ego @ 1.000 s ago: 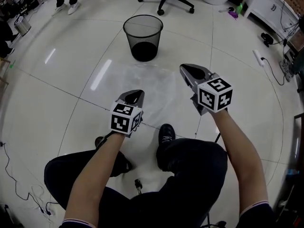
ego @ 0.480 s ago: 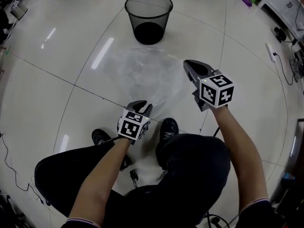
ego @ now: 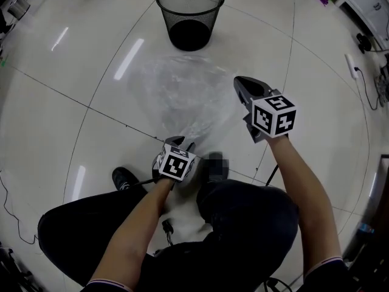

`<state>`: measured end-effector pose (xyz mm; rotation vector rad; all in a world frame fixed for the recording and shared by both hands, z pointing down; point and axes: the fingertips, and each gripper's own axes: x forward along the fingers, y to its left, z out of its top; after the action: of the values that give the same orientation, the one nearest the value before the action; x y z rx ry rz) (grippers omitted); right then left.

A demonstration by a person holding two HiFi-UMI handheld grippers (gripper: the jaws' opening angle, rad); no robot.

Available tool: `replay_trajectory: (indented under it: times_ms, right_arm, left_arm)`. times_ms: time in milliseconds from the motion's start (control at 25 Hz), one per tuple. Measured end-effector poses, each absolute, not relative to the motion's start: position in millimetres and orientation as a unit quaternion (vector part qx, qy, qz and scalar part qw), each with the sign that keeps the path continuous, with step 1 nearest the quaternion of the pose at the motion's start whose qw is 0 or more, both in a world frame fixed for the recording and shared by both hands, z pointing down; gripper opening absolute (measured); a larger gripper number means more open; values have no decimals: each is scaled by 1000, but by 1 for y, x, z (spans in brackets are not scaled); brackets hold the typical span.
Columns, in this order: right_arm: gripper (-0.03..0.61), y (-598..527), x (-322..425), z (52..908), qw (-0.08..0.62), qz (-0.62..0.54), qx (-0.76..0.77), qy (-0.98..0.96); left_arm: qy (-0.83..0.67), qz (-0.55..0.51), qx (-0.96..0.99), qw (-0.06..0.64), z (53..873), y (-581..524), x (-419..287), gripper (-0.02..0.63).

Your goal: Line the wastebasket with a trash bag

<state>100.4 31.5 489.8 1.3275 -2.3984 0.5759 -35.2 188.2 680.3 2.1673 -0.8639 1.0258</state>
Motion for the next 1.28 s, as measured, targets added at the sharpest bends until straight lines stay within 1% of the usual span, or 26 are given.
replay_trajectory:
  times_ms: [160,280,560,720,800,920,1120,1280]
  right_arm:
    - [2,28,109,498,175,208,474,-838]
    - [2,26,116,502,177,209,479,-834]
    - [2,18,136,504,194,198,491,-826]
    - [5,9,154,510,226,177,500,-817]
    - [44,4,160,516,232,181,501,-814]
    - [73,-4,159,525,233,196,492,-816]
    - [150,-7,145,560,266,226,459,-817]
    - [165,-2,135,591,305,236,424,-819]
  left_arm:
    - [-331,409,797,298,694,186,-41,131]
    - [-342,415,791,291,696,179,-46,12]
    - [-350,414,789,288,686,171,-48,11]
    - [-356,410,789,288,682,168,-51,11]
    - [-359,408,789,288,679,167,-54,11]
    - [-366,406,787,287,672,164,-60,11]
    - [-385,399,783,283,661,151,-74,11]
    - [-402,393,776,285,654,142,-90,11]
